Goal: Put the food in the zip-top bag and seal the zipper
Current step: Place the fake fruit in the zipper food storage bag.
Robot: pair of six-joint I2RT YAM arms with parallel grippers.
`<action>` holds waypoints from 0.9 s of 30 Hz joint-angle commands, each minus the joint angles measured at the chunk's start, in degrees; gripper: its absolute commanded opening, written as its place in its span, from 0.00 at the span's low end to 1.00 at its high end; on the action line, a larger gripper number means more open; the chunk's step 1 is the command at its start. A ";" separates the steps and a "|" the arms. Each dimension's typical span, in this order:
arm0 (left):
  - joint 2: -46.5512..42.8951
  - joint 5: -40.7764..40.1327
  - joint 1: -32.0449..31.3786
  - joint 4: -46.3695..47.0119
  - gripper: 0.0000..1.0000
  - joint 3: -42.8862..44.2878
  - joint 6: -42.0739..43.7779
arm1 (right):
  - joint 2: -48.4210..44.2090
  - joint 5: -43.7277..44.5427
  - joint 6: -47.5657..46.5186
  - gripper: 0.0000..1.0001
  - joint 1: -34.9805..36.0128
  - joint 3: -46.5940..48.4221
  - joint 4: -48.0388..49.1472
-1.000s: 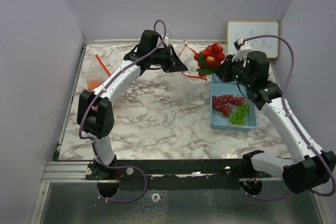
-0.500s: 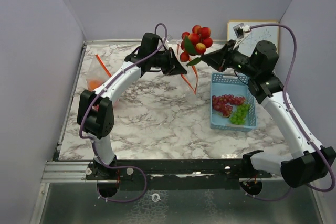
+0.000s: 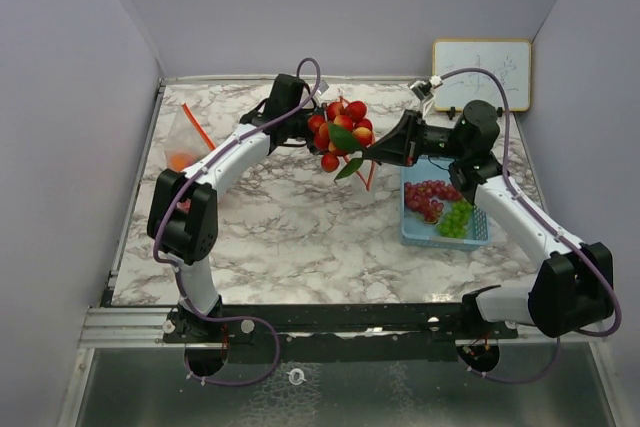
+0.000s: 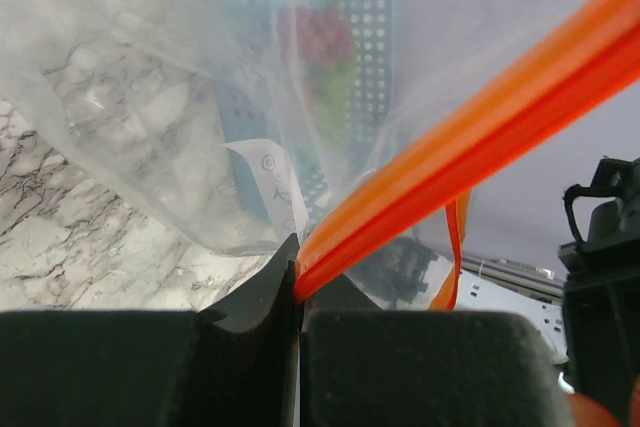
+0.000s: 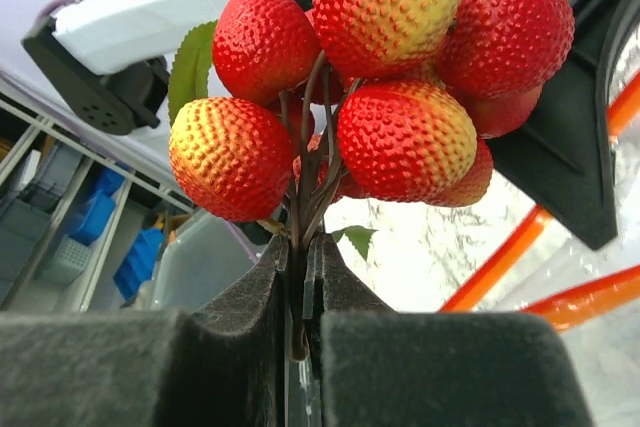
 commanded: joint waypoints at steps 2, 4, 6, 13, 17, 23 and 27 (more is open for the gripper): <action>-2.95 3.48 -0.22 2.73 0.00 -1.23 0.84 | -2.63 3.94 -10.06 0.02 -0.27 -1.71 -12.69; -3.42 3.82 -0.22 2.49 0.00 -1.73 1.12 | -3.20 7.62 -14.18 0.02 -0.78 -1.93 -18.73; -3.92 4.01 -0.13 1.87 0.00 -2.26 1.66 | -3.60 12.17 -18.00 0.02 -1.20 -1.66 -24.44; -5.44 4.23 0.39 0.05 0.00 -3.37 3.15 | -2.36 28.49 -23.85 0.02 -1.66 0.25 -35.94; -5.84 4.32 0.67 -0.29 0.00 -3.64 3.35 | -2.12 38.56 -27.96 0.02 -1.66 3.34 -42.34; -5.36 4.55 0.82 -0.27 0.00 -3.48 3.25 | -2.69 45.12 -37.02 0.02 -1.53 8.28 -47.12; -3.82 4.88 0.84 0.49 0.00 -1.99 2.32 | -2.53 39.26 -41.83 0.02 0.98 9.87 -48.57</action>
